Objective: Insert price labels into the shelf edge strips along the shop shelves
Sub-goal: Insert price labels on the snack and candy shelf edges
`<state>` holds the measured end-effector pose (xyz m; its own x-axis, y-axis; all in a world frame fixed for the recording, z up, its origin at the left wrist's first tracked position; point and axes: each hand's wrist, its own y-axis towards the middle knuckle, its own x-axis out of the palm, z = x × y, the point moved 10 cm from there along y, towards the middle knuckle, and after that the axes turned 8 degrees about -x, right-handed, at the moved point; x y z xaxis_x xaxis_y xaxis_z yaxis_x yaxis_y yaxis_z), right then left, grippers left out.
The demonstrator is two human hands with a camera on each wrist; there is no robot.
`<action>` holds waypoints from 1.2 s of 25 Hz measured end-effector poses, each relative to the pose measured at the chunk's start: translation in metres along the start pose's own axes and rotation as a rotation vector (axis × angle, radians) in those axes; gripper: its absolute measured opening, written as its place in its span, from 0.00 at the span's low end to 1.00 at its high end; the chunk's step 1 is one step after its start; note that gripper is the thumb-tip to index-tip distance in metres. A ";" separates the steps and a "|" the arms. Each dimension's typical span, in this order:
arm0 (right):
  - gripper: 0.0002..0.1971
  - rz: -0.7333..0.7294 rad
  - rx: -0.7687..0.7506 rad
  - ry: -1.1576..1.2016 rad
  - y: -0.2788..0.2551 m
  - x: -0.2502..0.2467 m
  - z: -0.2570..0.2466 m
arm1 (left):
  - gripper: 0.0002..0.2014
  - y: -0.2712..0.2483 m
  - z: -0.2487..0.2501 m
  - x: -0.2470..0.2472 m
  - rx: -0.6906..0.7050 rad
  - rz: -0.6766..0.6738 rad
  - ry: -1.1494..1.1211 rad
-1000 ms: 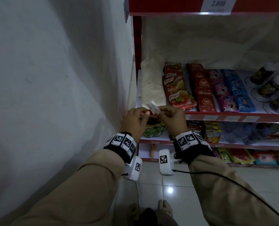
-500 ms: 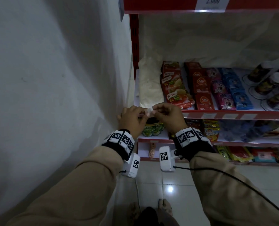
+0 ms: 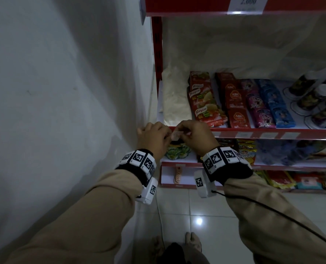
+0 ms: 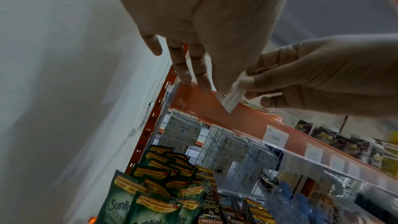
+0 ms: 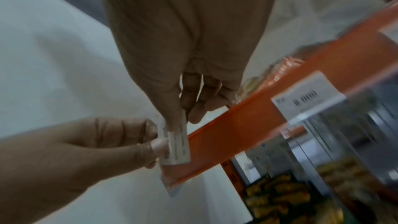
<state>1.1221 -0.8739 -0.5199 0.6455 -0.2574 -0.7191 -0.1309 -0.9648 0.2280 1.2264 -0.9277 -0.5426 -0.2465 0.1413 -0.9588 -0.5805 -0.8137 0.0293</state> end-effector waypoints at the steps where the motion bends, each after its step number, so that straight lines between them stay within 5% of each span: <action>1: 0.09 -0.006 -0.003 -0.029 0.001 -0.001 0.000 | 0.10 0.000 -0.002 0.000 -0.009 0.000 -0.013; 8: 0.08 0.292 0.203 0.204 -0.010 -0.023 0.035 | 0.14 -0.004 -0.010 -0.006 -0.011 0.060 -0.239; 12: 0.08 0.254 0.114 0.069 -0.008 -0.011 0.026 | 0.21 -0.001 -0.010 -0.001 -0.022 0.035 -0.245; 20: 0.09 0.155 -0.032 -0.190 -0.013 0.004 0.013 | 0.10 0.006 -0.001 0.002 0.025 0.103 0.017; 25: 0.10 0.032 -0.024 -0.447 -0.014 0.005 0.018 | 0.10 0.004 0.009 -0.002 0.100 0.155 0.115; 30: 0.07 0.039 -0.028 -0.549 -0.014 0.004 0.016 | 0.17 0.003 0.011 0.009 0.123 0.069 0.180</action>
<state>1.1145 -0.8624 -0.5361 0.1527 -0.2900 -0.9448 -0.1223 -0.9542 0.2731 1.2138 -0.9232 -0.5482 -0.1528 -0.0237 -0.9880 -0.6598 -0.7418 0.1198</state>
